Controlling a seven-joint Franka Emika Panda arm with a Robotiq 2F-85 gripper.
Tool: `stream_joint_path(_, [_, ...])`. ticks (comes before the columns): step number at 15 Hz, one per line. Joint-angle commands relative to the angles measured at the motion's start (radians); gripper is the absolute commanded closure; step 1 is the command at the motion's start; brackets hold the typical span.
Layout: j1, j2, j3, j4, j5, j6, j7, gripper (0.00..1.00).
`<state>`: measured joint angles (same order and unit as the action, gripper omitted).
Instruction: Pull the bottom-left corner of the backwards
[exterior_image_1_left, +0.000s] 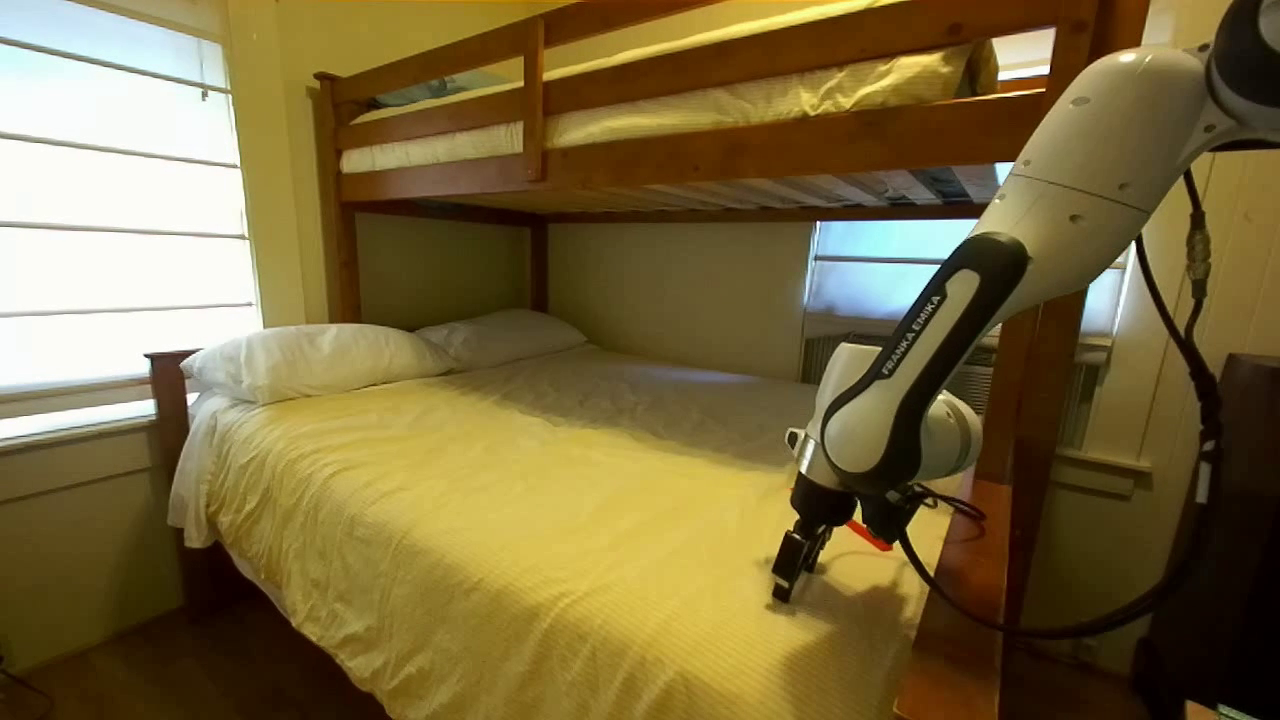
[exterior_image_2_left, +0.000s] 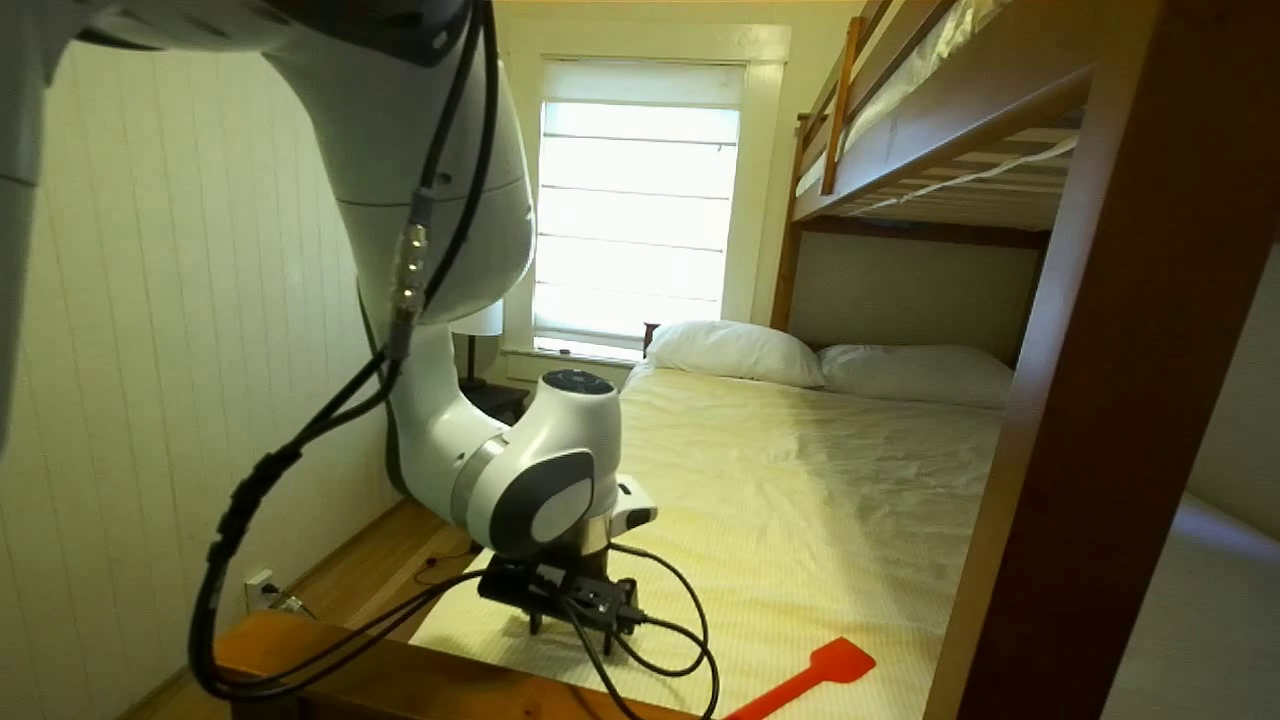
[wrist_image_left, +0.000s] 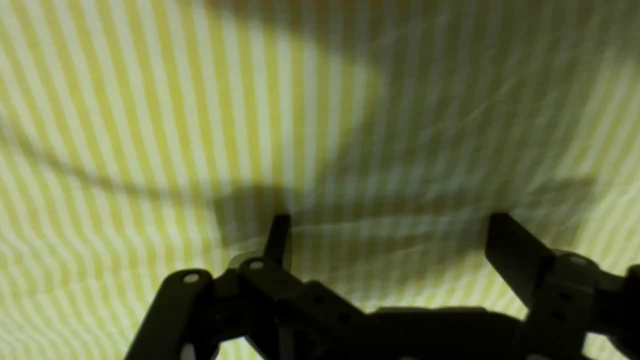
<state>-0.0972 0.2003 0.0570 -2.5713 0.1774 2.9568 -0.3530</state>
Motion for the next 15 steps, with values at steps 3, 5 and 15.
stream_joint_path(3, [-0.030,0.097,-0.008,0.066,-0.108,-0.039,-0.025,0.40])
stream_joint_path(5, [-0.033,0.097,-0.003,0.060,-0.123,-0.043,-0.027,0.53])
stream_joint_path(15, [0.003,0.016,-0.049,0.091,-0.160,-0.156,0.110,1.00])
